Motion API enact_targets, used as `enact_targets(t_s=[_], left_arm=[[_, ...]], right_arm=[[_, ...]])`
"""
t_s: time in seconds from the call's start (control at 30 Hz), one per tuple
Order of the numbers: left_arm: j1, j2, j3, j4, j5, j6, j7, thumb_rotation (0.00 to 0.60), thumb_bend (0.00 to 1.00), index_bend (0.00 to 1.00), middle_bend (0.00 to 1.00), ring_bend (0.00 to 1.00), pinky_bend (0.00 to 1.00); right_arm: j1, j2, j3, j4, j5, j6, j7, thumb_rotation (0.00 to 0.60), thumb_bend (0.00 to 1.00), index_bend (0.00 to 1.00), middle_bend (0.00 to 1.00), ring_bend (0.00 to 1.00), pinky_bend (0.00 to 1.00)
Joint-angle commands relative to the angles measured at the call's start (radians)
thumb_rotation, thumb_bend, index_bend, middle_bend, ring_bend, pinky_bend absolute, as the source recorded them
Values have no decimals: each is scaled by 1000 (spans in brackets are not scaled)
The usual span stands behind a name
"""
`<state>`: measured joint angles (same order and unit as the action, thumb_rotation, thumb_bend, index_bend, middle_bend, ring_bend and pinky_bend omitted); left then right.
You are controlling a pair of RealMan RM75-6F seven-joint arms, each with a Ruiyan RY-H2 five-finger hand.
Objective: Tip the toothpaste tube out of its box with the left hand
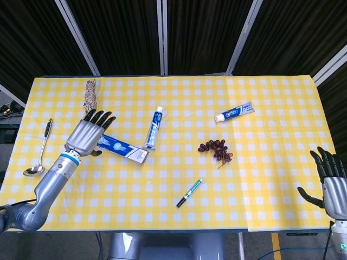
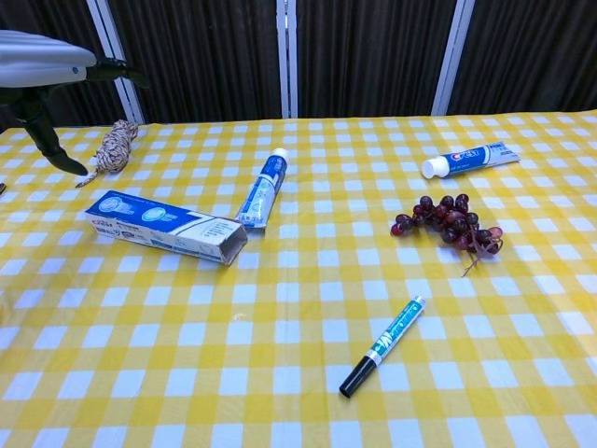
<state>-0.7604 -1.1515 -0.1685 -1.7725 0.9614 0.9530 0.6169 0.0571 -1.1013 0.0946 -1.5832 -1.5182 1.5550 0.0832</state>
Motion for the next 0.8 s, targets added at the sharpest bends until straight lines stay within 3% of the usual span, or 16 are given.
enact_targets(t_s=[0.03,0.27,0.47,0.63,0.8], left_arm=[[86,-30,31,16,122,123,-108,600,119,57,0,0,9],[293,-100,150,95,363,420,-245,600,118,34,0,0,0],[455,-169,220,169,438,603,-316,600,100,0,0,0,0],[537,-190,254,219,474,669,-327,600,97,0,0,0,0],[581,-177,256,228,482,689,-328,600,96,0,0,0,0]], right_arm=[[1,-4,0,4,3,-4,-13,600,88,55,0,0,0],[9,-17,-3,14,14,-26,-62,600,88,54,0,0,0],[18,-30,-19,17,-1,-47,-106,600,88,1,0,0,0],[23,-46,-25,21,-8,-54,-137,600,87,0,0,0,0],[25,-54,-29,24,-15,-55,-151,600,87,0,0,0,0]])
